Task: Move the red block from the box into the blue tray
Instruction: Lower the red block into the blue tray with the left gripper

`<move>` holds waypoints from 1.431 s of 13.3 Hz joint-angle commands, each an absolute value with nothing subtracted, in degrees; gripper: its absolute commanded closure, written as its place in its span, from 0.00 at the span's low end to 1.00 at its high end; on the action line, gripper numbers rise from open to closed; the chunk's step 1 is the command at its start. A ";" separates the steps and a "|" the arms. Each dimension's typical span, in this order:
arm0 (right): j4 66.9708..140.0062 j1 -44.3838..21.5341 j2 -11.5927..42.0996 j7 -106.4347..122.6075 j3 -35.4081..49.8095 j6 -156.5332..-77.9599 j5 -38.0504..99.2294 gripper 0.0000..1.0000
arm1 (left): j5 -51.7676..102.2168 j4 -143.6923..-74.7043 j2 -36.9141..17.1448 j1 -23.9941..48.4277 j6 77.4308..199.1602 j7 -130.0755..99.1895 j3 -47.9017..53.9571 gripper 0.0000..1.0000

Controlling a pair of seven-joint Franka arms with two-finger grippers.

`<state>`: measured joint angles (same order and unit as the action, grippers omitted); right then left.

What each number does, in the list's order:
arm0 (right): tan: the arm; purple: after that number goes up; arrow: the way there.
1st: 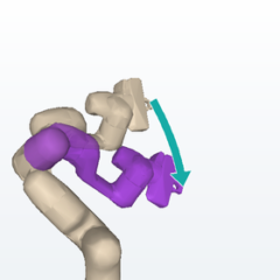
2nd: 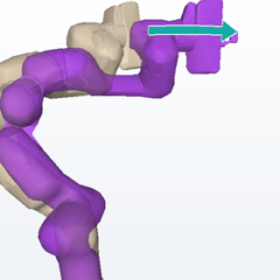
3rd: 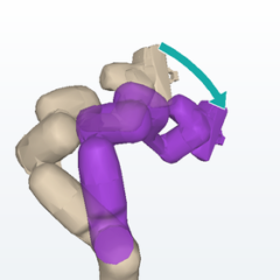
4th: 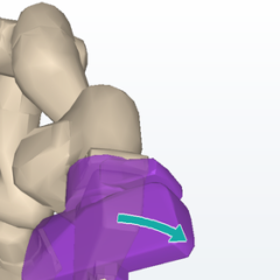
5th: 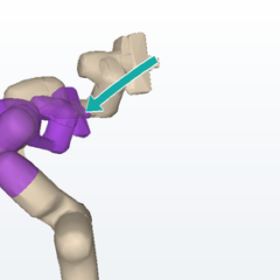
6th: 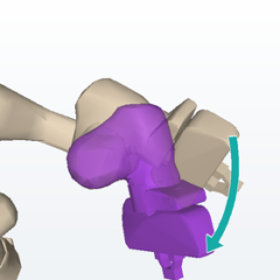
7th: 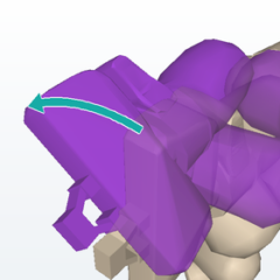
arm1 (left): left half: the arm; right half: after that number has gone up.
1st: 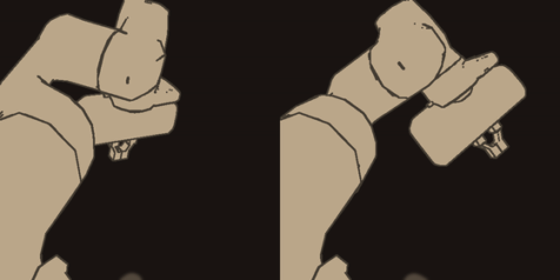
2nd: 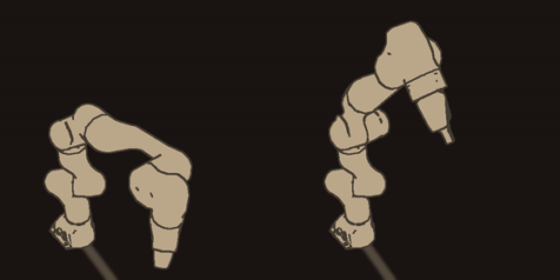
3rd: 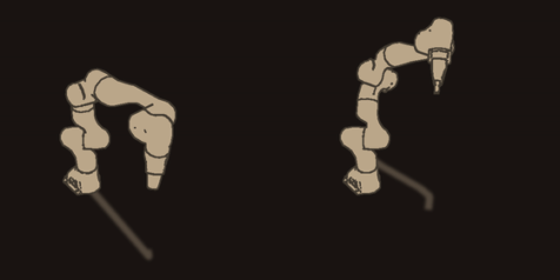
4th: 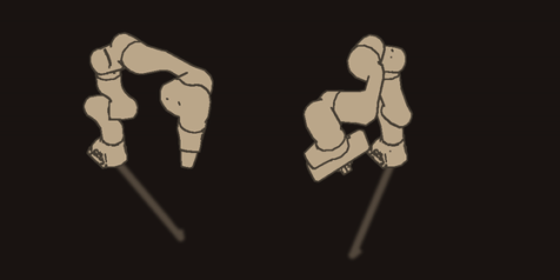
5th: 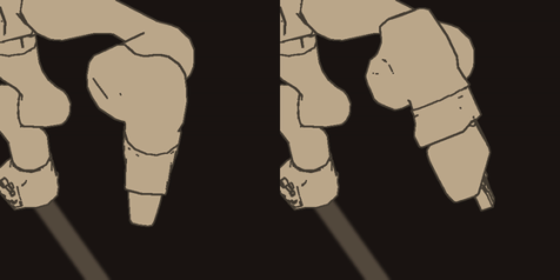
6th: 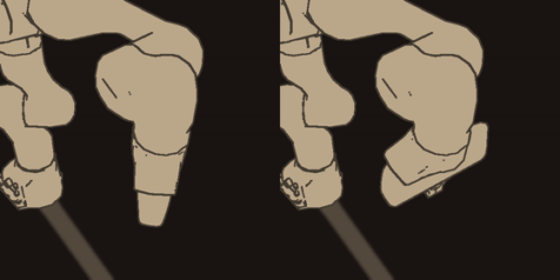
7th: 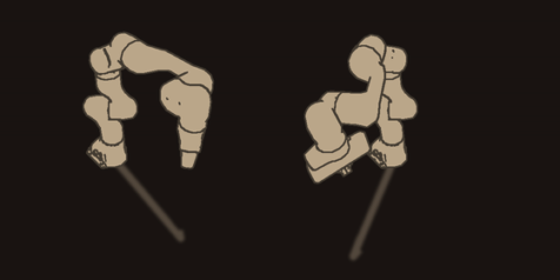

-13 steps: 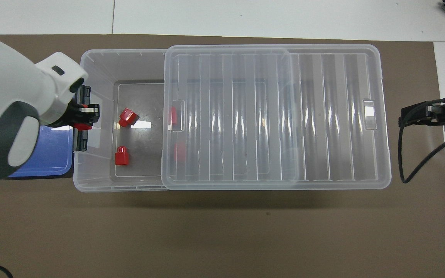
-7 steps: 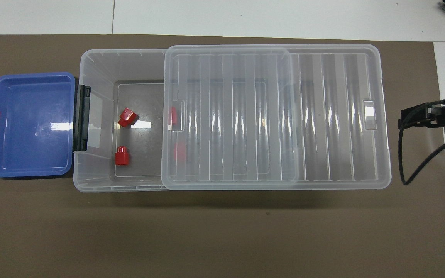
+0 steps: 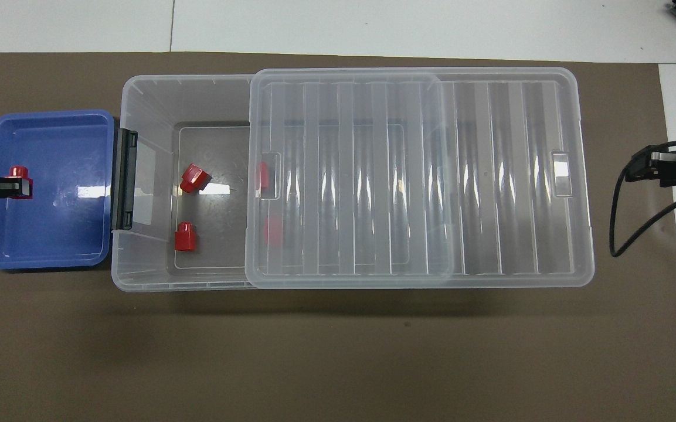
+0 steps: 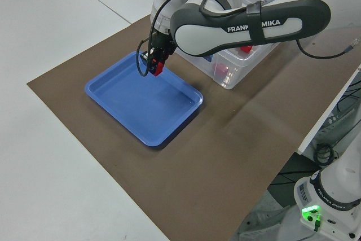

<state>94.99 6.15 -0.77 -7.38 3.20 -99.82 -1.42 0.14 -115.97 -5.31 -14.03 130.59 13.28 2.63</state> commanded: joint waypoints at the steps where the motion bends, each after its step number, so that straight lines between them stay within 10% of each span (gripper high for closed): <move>1: 102.29 8.08 -3.34 -7.74 3.43 -107.12 -0.62 1.00 | 1.32 -119.17 -6.32 -14.94 133.93 14.06 3.08 1.00; 14: 112.14 11.95 -0.70 -6.77 3.43 -120.93 -0.70 1.00 | 1.41 -123.75 -13.80 -13.89 148.71 11.07 3.08 0.99; 15: 112.50 11.78 -0.62 -6.59 3.43 -121.11 -0.70 1.00 | 1.41 -123.75 -13.80 -13.89 148.62 11.25 3.08 0.86; 17: 113.81 11.34 -0.70 -5.63 3.43 -121.11 -0.70 1.00 | 1.41 -123.58 -13.80 -13.89 148.01 11.60 3.08 0.12; 19: 113.82 10.03 -0.62 -5.71 3.52 -121.03 -0.70 1.00 | 1.41 -123.14 -13.28 -13.97 146.70 11.95 3.08 0.00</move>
